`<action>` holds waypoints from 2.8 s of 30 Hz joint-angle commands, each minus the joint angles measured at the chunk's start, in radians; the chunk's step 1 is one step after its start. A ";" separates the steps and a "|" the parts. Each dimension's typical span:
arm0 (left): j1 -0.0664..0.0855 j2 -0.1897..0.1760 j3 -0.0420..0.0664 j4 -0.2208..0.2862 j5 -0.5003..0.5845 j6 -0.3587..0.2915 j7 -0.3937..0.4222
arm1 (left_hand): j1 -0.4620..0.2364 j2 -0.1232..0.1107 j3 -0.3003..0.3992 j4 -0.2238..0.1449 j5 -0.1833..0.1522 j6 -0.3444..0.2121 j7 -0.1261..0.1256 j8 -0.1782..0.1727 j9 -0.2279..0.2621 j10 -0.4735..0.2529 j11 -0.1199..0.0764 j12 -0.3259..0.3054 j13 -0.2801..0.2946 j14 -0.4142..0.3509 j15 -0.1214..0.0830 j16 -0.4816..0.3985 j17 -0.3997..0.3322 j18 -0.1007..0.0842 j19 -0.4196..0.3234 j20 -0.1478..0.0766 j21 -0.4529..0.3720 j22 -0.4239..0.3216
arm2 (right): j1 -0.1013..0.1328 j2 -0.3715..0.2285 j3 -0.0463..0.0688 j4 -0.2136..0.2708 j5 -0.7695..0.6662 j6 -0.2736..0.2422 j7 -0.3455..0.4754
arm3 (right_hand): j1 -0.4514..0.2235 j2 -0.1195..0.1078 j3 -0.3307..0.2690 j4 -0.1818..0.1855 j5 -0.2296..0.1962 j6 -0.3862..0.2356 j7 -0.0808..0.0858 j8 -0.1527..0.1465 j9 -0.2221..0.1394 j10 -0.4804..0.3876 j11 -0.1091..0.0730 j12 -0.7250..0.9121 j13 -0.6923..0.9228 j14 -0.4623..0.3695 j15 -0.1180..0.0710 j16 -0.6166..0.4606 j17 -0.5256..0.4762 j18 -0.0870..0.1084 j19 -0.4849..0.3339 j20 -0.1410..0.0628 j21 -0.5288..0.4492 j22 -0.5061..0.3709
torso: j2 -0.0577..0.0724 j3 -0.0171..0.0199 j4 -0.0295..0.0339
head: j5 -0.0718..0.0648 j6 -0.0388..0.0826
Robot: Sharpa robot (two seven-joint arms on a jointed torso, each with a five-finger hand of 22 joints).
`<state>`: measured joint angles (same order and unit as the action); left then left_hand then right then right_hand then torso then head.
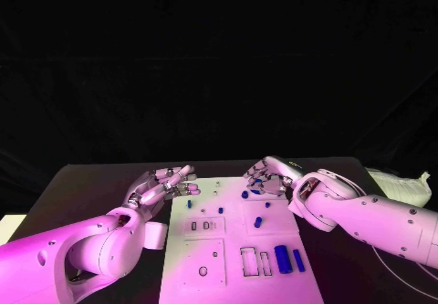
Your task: Assemble the parts on the task board
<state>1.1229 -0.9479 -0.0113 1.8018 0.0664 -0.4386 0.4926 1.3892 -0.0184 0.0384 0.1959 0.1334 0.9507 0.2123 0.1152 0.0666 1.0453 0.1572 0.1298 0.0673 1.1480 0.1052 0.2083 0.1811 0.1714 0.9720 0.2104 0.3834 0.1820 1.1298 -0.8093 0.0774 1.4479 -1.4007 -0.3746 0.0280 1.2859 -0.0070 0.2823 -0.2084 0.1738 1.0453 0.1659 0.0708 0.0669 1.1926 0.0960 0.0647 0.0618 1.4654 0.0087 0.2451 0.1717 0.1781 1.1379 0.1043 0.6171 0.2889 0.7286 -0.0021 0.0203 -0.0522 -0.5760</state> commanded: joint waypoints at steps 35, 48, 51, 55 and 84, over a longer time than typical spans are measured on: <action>0.003 -0.011 0.002 0.037 0.009 0.046 -0.018 | 0.005 0.008 -0.003 -0.013 -0.006 0.001 0.006 -0.010 -0.002 0.001 0.005 -0.015 -0.002 0.003 0.001 -0.010 0.005 0.010 0.010 0.001 0.003 0.001 | 0.032 0.040 0.002 0.008 -0.367 0.210 -0.211 | 0.008 -0.090 0.102 0.166 -0.020 0.004 -0.023 -0.006 0.001 -0.012 -0.015 -0.003 0.001 0.016 -0.014 0.652 0.439 -0.067 0.112 -0.004 0.642 0.690 | 0.077 0.0015 0.0190 | -0.020 0.024; 0.003 -0.015 0.002 0.042 0.009 0.047 -0.024 | 0.005 0.009 -0.004 -0.014 -0.006 0.000 0.006 -0.011 -0.002 0.001 0.005 -0.017 -0.002 0.003 0.001 -0.011 0.006 0.010 0.010 0.001 0.003 0.001 | 0.033 0.049 0.002 0.005 -0.369 0.168 -0.197 | 0.035 -0.042 0.133 0.206 -0.060 0.092 -0.050 0.024 0.020 0.084 -0.043 0.013 0.012 0.037 -0.035 0.849 0.655 -0.097 0.201 -0.017 0.758 0.876 | 0.086 0.0025 0.0233 | -0.022 0.024; 0.003 -0.016 0.002 0.041 0.009 0.046 -0.026 | 0.005 0.009 -0.005 -0.016 -0.006 -0.002 0.008 -0.014 -0.002 -0.001 0.006 -0.020 -0.002 0.003 0.002 -0.014 0.008 0.009 0.010 0.002 0.003 0.001 | 0.033 0.048 0.002 0.012 -0.369 0.132 -0.194 | 0.041 -0.031 0.141 0.212 -0.067 0.106 -0.055 0.028 0.026 0.103 -0.048 0.013 0.014 0.036 -0.038 0.871 0.677 -0.101 0.209 -0.021 0.771 0.897 | 0.088 0.0027 0.0234 | -0.022 0.026; 0.003 -0.016 0.002 0.040 0.009 0.044 -0.027 | 0.005 0.009 -0.005 -0.016 -0.006 -0.002 0.008 -0.014 -0.002 -0.001 0.006 -0.020 -0.002 0.003 0.002 -0.014 0.008 0.009 0.010 0.002 0.003 0.001 | 0.034 0.046 0.004 0.023 -0.365 0.079 -0.197 | 0.048 -0.027 0.153 0.218 -0.073 0.116 -0.057 0.029 0.033 0.119 -0.050 0.007 0.014 0.033 -0.041 0.892 0.694 -0.104 0.214 -0.024 0.783 0.915 | 0.091 0.0022 0.0259 | -0.023 0.030; 0.003 -0.017 0.002 0.041 0.009 0.042 -0.033 | 0.009 0.011 -0.005 -0.025 -0.006 -0.005 0.011 -0.021 -0.002 -0.004 0.009 -0.028 -0.002 0.003 0.003 -0.020 0.012 0.009 0.009 0.003 0.002 0.000 | 0.064 0.189 0.006 -0.079 -0.357 0.012 -0.232 | 0.051 -0.037 0.167 0.228 -0.088 0.106 -0.048 0.014 0.041 0.105 -0.044 -0.005 0.008 0.024 -0.035 0.914 0.706 -0.106 0.213 -0.021 0.795 0.929 | 0.105 0.0000 0.0332 | -0.018 0.039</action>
<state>1.1251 -0.9657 -0.0097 1.8398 0.0745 -0.4130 0.4565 1.3933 -0.0145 0.0331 0.1792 0.1336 0.9467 0.2160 0.0976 0.0660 1.0417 0.1607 0.1081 0.0668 1.1478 0.1053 0.1926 0.1927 0.1711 0.9754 0.2140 0.3834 0.1816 1.1928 -0.6231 0.0829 1.3724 -1.7519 -0.3636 -0.2004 1.3370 -0.0445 0.4411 0.0144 0.0844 1.1451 0.1165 0.0793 0.0771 1.3031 0.0515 0.0633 0.0708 1.4647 -0.0235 1.1543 0.8773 0.0841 1.3485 0.0788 1.4063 1.2169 0.8322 -0.0015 0.0525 -0.0699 -0.5365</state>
